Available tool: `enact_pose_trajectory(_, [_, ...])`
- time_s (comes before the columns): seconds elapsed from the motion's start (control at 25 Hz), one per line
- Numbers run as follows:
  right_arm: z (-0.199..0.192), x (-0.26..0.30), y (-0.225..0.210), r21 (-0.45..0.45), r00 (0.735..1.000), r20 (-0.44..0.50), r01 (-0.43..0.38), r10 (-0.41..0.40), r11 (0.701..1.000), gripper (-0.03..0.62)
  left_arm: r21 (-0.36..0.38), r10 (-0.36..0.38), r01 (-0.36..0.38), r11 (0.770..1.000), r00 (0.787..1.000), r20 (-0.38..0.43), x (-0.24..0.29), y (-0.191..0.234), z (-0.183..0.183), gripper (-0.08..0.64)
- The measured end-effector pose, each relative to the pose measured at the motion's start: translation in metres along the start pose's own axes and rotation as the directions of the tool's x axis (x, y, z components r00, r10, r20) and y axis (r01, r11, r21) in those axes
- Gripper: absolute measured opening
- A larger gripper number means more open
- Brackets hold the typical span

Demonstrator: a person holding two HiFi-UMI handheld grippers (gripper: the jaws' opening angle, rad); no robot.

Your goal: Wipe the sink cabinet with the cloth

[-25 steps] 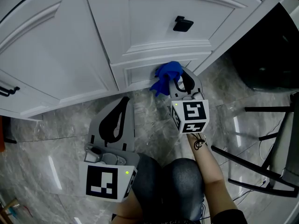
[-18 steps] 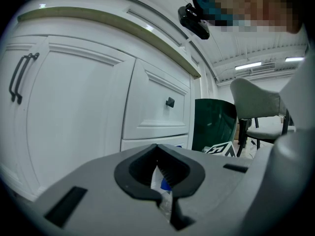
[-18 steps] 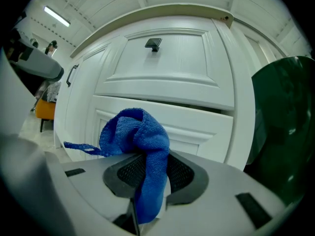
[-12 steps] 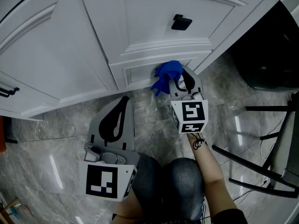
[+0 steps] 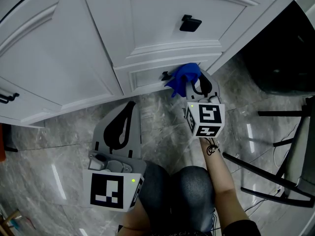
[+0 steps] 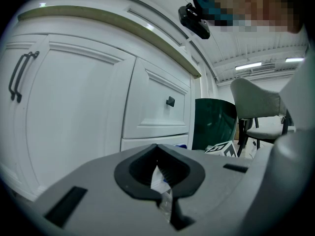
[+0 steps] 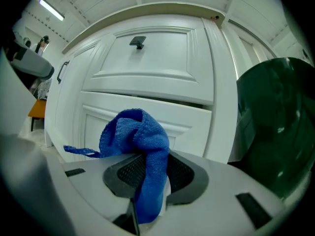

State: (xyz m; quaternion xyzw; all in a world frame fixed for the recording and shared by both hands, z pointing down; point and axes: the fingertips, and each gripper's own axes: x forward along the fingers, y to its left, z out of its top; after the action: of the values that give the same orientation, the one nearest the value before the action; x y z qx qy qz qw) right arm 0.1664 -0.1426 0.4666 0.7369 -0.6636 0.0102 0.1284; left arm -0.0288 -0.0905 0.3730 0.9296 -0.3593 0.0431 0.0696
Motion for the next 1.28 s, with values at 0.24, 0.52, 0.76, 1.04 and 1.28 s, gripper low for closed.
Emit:
enact_pose_trajectory(0.24, [-0.006,-0.003,-0.018,0.046,0.999,-0.008,0.04,-0.039,0.998,0.115,-0.018,0.01,-0.01,1.0,1.0,-0.004,0.001,0.001,-0.001,0.003])
enact_pose_trajectory(0.52, [-0.008,-0.006,-0.024,0.05,0.998,-0.01,0.065,-0.065,0.997,0.115,0.0,0.004,-0.004,1.0,1.0,-0.002,0.0,0.0,0.0,0.003])
enact_pose_trajectory(0.76, [-0.014,-0.011,-0.046,0.102,0.993,-0.021,0.119,-0.117,0.988,0.115,0.001,-0.002,0.002,1.0,1.0,0.002,0.0,-0.002,0.001,0.003])
enact_pose_trajectory(1.04, [-0.018,-0.013,-0.066,0.114,0.986,-0.028,0.169,-0.167,0.979,0.117,0.007,-0.004,0.004,1.0,1.0,-0.002,-0.001,-0.004,0.001,0.003])
enact_pose_trajectory(1.28, [-0.022,-0.014,-0.075,0.115,0.978,-0.049,0.208,-0.204,0.971,0.115,0.013,0.006,-0.006,1.0,1.0,0.004,-0.005,-0.004,0.004,0.003])
